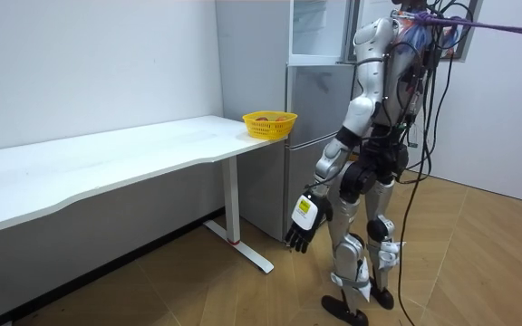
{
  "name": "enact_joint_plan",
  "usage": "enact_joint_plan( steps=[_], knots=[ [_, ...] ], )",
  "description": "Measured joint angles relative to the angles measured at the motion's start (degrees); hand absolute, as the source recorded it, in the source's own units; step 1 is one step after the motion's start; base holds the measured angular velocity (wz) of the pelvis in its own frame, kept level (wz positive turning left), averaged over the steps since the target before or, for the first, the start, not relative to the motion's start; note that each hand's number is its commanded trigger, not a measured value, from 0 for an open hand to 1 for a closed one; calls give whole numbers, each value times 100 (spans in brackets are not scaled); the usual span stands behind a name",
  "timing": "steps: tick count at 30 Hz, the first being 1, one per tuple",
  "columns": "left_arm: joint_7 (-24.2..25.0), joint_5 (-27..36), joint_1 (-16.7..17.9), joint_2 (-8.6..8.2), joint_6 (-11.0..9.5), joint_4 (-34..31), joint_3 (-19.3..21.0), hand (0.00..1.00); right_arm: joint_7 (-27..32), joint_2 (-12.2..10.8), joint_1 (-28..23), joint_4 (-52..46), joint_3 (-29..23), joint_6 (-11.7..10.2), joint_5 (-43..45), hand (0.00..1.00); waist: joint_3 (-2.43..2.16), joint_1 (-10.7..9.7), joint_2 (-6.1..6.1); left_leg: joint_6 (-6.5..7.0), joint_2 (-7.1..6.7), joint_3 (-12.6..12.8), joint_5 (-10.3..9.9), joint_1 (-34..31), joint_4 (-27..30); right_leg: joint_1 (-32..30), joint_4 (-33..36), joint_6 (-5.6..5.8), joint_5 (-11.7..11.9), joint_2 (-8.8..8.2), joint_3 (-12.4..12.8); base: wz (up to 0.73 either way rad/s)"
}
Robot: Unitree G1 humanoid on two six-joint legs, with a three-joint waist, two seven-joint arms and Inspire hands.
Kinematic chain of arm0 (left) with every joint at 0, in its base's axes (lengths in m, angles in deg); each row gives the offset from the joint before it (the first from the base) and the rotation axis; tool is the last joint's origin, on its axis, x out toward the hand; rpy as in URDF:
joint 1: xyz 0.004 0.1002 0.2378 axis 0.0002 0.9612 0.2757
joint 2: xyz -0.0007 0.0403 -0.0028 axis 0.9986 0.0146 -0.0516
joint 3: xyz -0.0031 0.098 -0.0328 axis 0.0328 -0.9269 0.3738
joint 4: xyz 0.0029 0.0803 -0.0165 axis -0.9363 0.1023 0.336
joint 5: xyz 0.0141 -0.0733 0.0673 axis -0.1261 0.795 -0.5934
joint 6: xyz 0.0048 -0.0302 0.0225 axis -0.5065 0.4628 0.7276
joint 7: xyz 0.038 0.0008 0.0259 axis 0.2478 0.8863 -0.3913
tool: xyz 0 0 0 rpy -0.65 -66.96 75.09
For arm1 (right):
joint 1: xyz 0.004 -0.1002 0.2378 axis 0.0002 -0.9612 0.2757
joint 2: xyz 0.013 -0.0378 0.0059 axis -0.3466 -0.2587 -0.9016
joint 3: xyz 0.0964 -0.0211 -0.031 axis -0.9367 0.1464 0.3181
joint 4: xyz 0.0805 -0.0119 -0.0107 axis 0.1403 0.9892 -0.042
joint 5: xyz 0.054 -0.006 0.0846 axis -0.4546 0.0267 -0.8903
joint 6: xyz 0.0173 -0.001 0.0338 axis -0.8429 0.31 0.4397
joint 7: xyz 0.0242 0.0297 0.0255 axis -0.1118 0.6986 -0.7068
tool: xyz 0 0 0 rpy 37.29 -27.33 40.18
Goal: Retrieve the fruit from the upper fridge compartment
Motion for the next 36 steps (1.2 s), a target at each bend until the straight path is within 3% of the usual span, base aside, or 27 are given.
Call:
enact_joint_plan(
  steps=[17, 23, 28, 31, 36],
  knots=[
    [-113, 66, 5, 29, -174, 164, -53, 0, 10, 77, 281, -244, 731, 6, 235, 0, -21, -5, -6, -29, 2, 25, 23, 50, -70, 42, 20, -21, 10, 5, -47, -2],
    [-65, 125, 15, 39, -248, 179, -51, 0, 203, 76, 302, -479, 958, 150, 893, 0, -25, -8, 6, -34, 5, 41, 31, 45, -74, -17, 24, -49, -18, 2, -48, -1],
    [-66, 158, 22, 38, -260, 182, -49, 0, 561, 52, 301, -904, 1076, 438, 1465, 0, -31, 25, 49, -46, 15, 170, 53, 112, -101, -37, 106, -59, -38, 5, 95, -13],
    [-84, 289, 2, 38, -306, 183, -51, 0, 757, -8, 301, -1163, 1205, 560, 1750, 0, -28, 25, 53, -53, 6, 265, 90, 173, -200, -114, 244, -67, -82, -29, 131, -17],
    [-126, 441, 0, 41, -541, 199, -69, 0, 1247, -640, -416, -2846, 943, 697, 2503, 0, -25, 19, 66, -57, 8, 313, 98, 115, -184, -214, 303, -76, -113, -37, 157, -4]
  ],
)
